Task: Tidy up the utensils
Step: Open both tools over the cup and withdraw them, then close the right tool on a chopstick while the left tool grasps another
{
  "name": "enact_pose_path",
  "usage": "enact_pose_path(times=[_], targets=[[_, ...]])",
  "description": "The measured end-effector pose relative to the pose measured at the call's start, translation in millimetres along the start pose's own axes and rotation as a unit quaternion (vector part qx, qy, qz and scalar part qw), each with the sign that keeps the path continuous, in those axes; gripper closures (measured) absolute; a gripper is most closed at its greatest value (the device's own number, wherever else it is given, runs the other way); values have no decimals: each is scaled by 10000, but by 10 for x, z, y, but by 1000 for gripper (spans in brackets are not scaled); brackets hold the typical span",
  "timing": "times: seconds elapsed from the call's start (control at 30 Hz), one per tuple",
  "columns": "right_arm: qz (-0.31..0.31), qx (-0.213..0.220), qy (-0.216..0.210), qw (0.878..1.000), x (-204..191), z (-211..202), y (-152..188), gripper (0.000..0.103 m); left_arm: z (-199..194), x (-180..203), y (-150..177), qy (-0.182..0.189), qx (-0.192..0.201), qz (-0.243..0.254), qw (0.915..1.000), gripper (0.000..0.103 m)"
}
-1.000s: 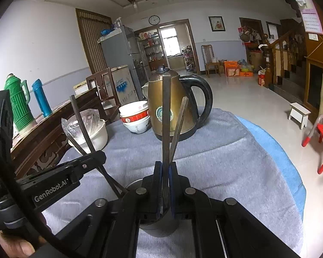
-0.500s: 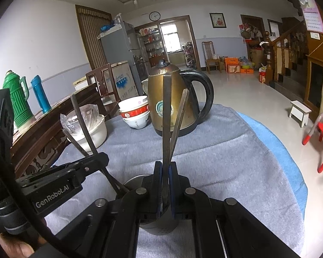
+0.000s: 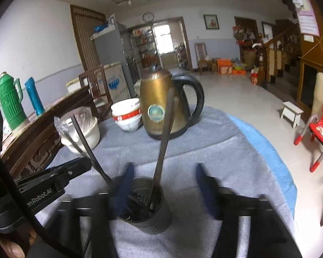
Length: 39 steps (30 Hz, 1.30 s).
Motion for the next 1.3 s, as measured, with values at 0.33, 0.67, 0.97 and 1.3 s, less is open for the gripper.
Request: enact_pose_path(times=[0.33,0.67,0.97,1.3], targets=[[93,322,65,9994,15,-473,-61,36,-571,-419,-23,-268,442,-98,9986,51],[352,-340,-56,9988,-42,-629,614,36,-657,-1027,517,-1001,-103,-152,9948,48],[309,-879,-197,9955,-212,-630,1088,36,-680,-1291,906,-1252,-471,-220,9908,48],[207,-1168,-312,9925,-327,-584,1224,36,-702,-1425,1160,-1348,-764,-277,9875,48]])
Point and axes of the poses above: each gripper's, at about its wrist camera, not at the fingertips, and z roughly the way its jaws point, x to its right, y to its underside, the point moved 5 cm from there along z, roughly the way its jaws point, and after that the axes turned 11 degrees about x, right-handed, at the moved point
